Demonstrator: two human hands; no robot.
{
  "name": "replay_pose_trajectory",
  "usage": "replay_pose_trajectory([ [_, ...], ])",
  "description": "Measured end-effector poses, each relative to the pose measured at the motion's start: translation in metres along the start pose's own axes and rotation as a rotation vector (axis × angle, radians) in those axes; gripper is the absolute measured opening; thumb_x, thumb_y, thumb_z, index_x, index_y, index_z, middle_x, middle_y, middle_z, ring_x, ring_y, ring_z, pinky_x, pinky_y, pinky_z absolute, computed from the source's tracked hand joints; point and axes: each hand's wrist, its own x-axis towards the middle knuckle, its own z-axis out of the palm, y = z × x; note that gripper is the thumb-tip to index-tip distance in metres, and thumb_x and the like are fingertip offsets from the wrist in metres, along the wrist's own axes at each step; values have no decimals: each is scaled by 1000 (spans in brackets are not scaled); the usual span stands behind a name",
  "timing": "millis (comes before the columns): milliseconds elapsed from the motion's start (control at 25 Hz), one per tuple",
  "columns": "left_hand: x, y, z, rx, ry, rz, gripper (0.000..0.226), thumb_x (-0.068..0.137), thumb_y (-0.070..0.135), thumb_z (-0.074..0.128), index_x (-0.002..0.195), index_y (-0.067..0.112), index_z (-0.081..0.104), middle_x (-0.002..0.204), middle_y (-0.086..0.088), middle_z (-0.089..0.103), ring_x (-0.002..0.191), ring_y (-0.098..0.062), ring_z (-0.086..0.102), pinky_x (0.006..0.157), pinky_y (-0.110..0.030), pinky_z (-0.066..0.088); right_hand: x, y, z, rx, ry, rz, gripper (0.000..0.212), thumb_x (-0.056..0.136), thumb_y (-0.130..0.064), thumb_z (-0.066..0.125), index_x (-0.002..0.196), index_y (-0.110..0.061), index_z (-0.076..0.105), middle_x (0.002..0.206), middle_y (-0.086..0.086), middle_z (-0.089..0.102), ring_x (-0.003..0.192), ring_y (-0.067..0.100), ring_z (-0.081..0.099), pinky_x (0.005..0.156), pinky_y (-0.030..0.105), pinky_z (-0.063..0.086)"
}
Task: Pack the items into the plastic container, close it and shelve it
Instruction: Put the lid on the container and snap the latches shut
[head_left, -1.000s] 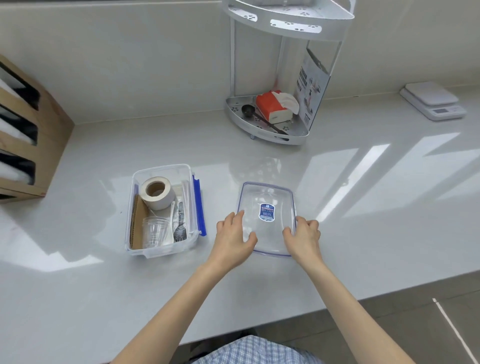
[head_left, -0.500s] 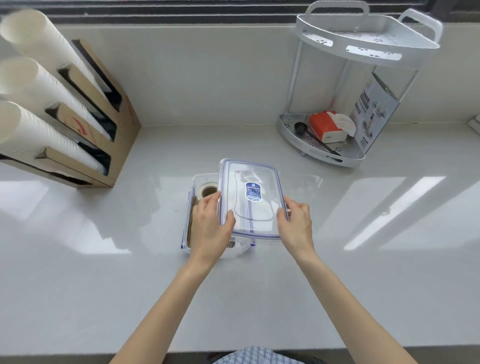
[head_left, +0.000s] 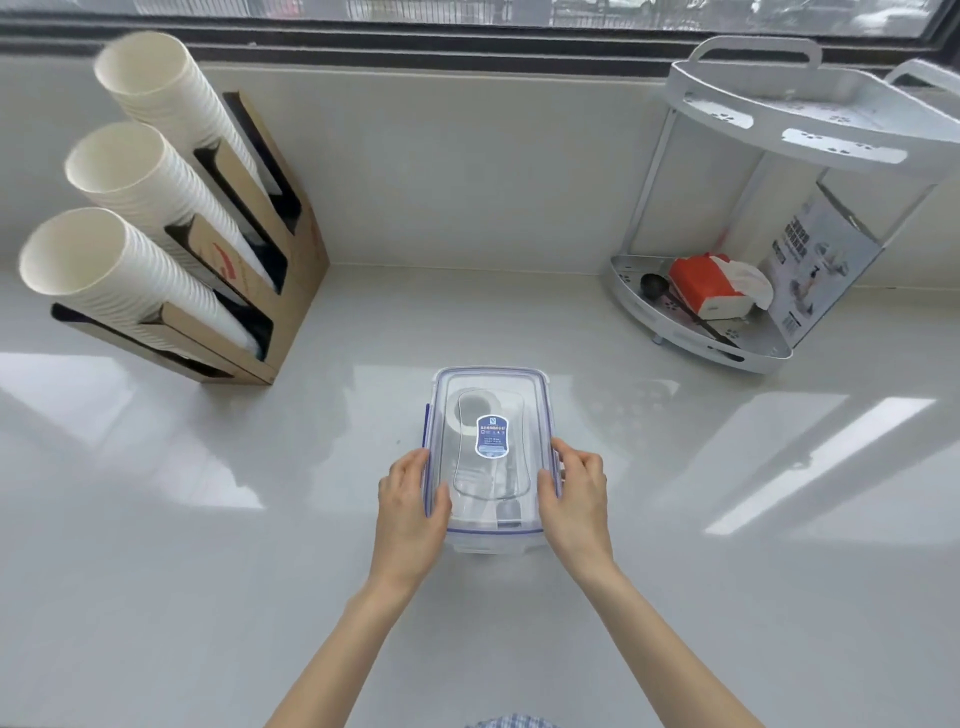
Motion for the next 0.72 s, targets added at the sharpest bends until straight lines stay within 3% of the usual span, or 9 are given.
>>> replay_pose_trajectory([
  [80, 6, -4, 0, -109, -4, -59, 38, 86, 7, 51, 124, 8, 44, 129, -8, 44, 106, -20, 47, 93, -32, 40, -1, 2, 0, 3, 7, -1, 42, 91, -10, 41, 133, -13, 38, 109, -4, 32, 117, 23, 41, 90, 16, 27],
  [200, 17, -5, 2, -197, 22, -145, 31, 85, 14, 53, 116, 13, 47, 121, -6, 49, 91, -17, 49, 79, -31, 41, 4, 1, -3, 31, -11, 47, 44, 90, -11, 44, 133, -13, 36, 115, 1, 36, 108, 18, 45, 90, 21, 33],
  [280, 21, -5, 4, -226, 13, -180, 36, 86, 18, 54, 120, 13, 44, 120, -9, 51, 91, -18, 48, 82, -36, 45, 9, 1, -6, 44, -49, 104, 47, 89, -14, 46, 134, -14, 35, 125, 6, 38, 103, 14, 45, 88, 21, 35],
  [360, 24, -6, 7, -207, -10, -171, 44, 88, 20, 51, 129, 16, 38, 123, -10, 49, 103, -23, 47, 93, -40, 43, 12, 3, -9, 72, -107, 199, 53, 89, -19, 47, 138, -17, 29, 133, 8, 36, 113, 16, 43, 94, 28, 38],
  [440, 26, -9, 11, -129, -28, -114, 47, 90, 18, 45, 135, 20, 32, 129, -9, 43, 117, -25, 38, 101, -32, 30, 13, 4, -10, 125, -162, 262, 60, 89, -22, 47, 142, -22, 19, 141, 6, 30, 126, 16, 36, 101, 30, 34],
  [600, 33, -7, 19, -30, -51, -58, 50, 88, 11, 39, 136, 22, 31, 131, -9, 41, 116, -23, 31, 92, -22, 20, 26, -1, -7, 18, -162, 50, 64, 87, -11, 44, 144, -22, 14, 153, -4, 19, 138, 8, 19, 103, 14, 16],
  [720, 44, -4, 19, -11, 11, -48, 42, 88, 13, 44, 129, 16, 39, 132, -10, 43, 117, -24, 35, 94, -25, 24, 38, -3, 2, -111, -133, -56, 56, 93, -15, 39, 144, -16, 15, 156, -3, 14, 142, 9, 11, 112, 20, 10],
])
